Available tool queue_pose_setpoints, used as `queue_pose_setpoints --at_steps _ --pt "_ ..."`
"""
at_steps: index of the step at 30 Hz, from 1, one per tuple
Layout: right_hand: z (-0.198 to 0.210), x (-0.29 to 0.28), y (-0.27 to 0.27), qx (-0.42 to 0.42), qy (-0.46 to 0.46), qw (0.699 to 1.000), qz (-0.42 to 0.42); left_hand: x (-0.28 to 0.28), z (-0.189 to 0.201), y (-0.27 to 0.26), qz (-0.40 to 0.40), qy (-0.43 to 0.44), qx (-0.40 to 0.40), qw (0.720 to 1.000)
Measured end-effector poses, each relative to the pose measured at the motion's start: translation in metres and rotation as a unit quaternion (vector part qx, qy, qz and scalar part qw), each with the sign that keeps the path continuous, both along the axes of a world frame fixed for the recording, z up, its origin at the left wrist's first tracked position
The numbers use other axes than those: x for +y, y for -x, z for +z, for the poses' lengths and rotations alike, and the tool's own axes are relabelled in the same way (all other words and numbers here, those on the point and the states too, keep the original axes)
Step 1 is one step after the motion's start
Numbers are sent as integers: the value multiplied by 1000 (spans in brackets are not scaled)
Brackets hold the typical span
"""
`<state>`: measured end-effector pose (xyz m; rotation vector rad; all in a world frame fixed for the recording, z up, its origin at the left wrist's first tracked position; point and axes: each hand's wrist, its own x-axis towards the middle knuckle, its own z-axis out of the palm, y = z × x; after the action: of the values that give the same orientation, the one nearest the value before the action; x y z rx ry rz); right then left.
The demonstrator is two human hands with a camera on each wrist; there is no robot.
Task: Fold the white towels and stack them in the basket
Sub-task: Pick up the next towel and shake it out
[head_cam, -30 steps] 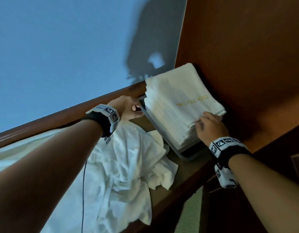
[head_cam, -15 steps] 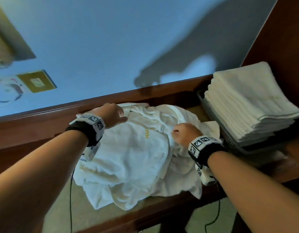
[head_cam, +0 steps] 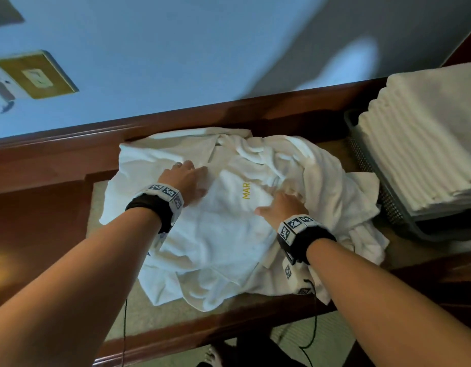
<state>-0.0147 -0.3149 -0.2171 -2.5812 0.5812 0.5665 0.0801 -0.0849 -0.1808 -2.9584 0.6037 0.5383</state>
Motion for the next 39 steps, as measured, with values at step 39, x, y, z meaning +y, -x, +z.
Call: queue_pose_setpoints --at_steps 39 --pt "399 379 113 -424 107 820 370 351 302 180 -47 621 -76 779"
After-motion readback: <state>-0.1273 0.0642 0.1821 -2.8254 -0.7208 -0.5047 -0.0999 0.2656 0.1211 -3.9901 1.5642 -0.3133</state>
